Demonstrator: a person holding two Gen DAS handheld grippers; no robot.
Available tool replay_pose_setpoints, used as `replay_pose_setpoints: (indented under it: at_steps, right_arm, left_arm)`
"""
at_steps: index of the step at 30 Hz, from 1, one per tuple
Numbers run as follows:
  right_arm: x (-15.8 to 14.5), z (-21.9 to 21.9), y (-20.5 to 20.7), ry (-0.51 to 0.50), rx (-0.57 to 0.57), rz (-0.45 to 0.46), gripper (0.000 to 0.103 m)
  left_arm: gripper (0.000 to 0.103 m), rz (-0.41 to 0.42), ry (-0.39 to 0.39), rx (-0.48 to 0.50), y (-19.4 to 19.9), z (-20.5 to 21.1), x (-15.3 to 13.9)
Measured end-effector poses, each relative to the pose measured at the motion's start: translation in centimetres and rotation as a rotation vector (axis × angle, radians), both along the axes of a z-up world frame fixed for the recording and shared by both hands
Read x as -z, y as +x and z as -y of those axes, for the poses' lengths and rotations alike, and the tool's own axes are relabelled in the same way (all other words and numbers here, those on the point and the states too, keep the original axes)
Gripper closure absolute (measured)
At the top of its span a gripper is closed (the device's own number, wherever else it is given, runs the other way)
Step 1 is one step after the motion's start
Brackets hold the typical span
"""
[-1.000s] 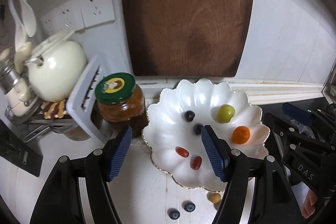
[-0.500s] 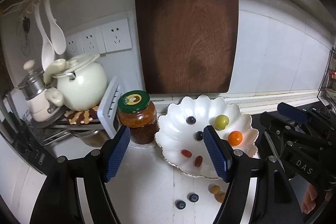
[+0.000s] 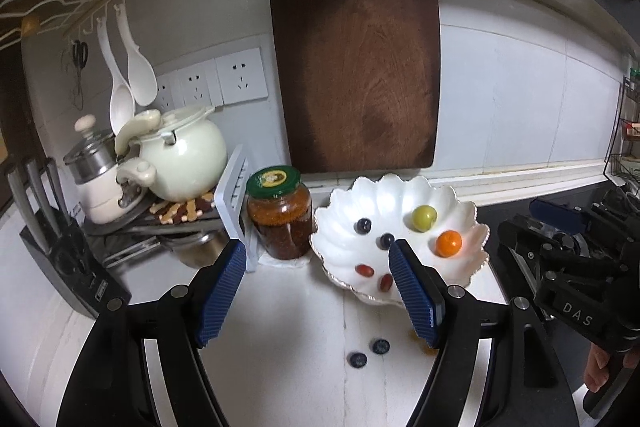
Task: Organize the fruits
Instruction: 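Withdraw both open tools from the bowl back toward the counter, then move the right tool toward a kumquat and the left tool toward a blueberry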
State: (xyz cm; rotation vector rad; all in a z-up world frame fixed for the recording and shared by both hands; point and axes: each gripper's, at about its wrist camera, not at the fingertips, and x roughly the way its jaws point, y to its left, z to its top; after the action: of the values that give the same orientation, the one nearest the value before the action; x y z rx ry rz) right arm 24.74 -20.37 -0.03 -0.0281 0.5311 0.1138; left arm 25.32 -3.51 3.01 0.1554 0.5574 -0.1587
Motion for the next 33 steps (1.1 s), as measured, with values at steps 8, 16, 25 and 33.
replay_pose_setpoints:
  at_steps: [8, 16, 25, 33]
  right_arm:
    - [1.0, 0.0, -2.3, 0.027, -0.011, 0.012, 0.056]
    - [2.3, -0.5, -4.2, 0.017, -0.017, 0.019, 0.056]
    - [4.9, -0.8, -4.7, 0.035, -0.021, -0.032, 0.056]
    - [7.0, -1.6, -4.4, 0.021, -0.027, -0.080, 0.056]
  left_arm:
    - [0.029, -0.027, 0.003, 0.009, -1.9, 0.1, 1.6]
    - [0.029, -0.067, -0.012, 0.012, -3.2, -0.4, 3.6]
    - [0.029, -0.096, -0.011, 0.011, -4.0, -0.7, 5.9]
    - [0.029, -0.124, 0.025, 0.036, -3.8, -0.9, 8.2]
